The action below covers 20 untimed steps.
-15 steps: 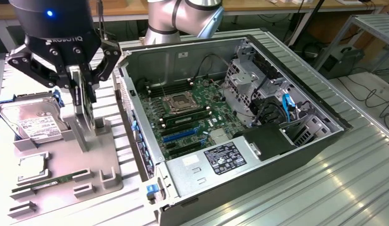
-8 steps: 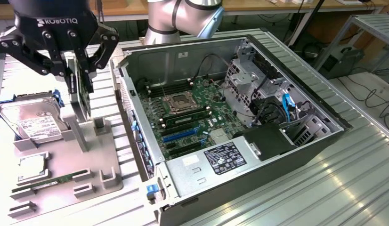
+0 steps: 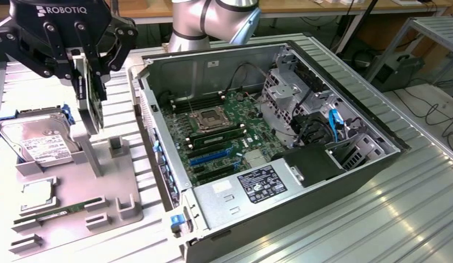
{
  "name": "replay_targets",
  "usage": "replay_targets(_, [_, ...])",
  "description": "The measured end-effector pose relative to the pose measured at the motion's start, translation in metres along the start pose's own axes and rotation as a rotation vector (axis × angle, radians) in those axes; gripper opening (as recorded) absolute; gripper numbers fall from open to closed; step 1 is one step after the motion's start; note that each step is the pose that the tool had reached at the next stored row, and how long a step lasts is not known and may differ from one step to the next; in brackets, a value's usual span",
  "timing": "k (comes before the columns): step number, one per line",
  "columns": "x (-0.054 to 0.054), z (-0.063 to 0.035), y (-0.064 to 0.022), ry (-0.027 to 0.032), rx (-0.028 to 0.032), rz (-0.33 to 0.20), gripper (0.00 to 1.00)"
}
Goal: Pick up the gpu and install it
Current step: 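Pick up the gpu and move the gpu toward the slot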
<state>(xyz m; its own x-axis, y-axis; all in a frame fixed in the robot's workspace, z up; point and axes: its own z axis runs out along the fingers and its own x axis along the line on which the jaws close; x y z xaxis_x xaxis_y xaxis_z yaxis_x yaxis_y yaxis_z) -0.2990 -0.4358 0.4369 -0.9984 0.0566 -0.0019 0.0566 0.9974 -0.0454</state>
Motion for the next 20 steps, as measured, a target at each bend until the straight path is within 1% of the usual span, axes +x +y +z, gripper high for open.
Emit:
replay_targets(7, [-0.001,-0.0001,0.0001,0.0001,0.0002,0.000,0.28])
replay_targets(20, [-0.018,-0.0001,0.0010,0.0000,0.0000,0.000,0.28])
